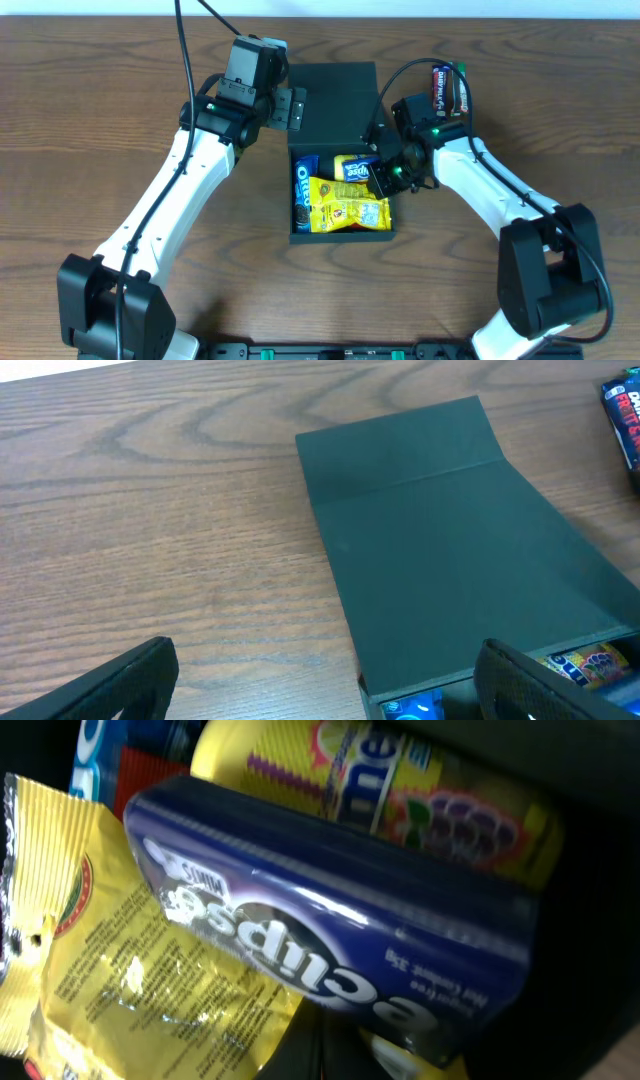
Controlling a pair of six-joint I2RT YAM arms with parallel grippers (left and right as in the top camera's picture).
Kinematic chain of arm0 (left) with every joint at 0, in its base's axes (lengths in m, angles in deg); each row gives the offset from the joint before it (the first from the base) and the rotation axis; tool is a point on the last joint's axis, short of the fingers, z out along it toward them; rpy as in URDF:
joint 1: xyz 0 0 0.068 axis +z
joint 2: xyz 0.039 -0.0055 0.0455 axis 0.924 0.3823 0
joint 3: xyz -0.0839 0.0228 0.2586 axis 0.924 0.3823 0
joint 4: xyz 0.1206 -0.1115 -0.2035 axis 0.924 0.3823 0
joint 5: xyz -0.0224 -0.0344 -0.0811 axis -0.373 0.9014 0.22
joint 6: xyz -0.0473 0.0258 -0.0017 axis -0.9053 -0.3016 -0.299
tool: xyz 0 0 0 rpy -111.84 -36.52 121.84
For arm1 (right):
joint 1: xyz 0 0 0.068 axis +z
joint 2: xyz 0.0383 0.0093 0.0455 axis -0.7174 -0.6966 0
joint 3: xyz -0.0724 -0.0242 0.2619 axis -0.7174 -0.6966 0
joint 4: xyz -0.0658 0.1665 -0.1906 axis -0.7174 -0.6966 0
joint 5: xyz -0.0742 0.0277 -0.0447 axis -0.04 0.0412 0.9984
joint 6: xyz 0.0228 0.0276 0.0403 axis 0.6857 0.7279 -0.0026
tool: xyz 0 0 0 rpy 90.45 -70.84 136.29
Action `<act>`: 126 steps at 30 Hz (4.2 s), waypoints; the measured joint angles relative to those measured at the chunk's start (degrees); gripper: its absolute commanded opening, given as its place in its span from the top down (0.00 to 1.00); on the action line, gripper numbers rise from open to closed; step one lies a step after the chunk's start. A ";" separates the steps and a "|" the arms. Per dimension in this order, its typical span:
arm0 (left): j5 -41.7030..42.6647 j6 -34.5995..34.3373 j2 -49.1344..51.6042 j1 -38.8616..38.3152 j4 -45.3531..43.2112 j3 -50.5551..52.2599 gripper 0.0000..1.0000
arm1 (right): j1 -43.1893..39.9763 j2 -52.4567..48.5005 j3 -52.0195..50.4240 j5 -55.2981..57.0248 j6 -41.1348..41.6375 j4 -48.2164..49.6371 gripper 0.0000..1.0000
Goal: Pack container
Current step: 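Withdraw the left gripper and move the right gripper toward the Dairy Milk bars, then lower the right gripper onto the blue Dairy Milk bar and grasp it, then carry the Dairy Milk bar with the right gripper into the box and release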
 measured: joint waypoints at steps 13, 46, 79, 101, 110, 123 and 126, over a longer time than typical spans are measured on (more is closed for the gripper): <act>0.00 0.00 -0.02 0.00 -0.02 0.00 0.05 | -0.02 3.26 7.78 -1.16 -0.33 -5.22 0.99; 1.68 -0.20 -0.02 0.00 1.07 0.00 0.04 | -13.07 -7.04 25.70 22.08 13.07 4.96 0.53; 1.73 -0.20 -0.02 0.00 1.44 0.00 0.05 | -17.20 -26.51 35.41 22.23 17.31 9.77 0.59; 1.73 -0.20 0.00 0.00 1.46 0.00 0.04 | -17.05 -30.49 35.43 22.01 17.46 7.98 0.57; 1.75 -0.20 -0.02 0.00 1.44 0.02 0.05 | -17.05 -30.49 35.87 22.01 17.84 6.10 0.75; 1.99 -0.20 0.00 1.53 1.49 0.00 0.05 | -16.85 -31.85 53.55 21.77 16.68 -14.62 0.99; 2.51 -0.20 -0.02 5.07 1.44 0.00 0.04 | -15.74 -31.65 66.95 21.81 16.17 -26.71 0.99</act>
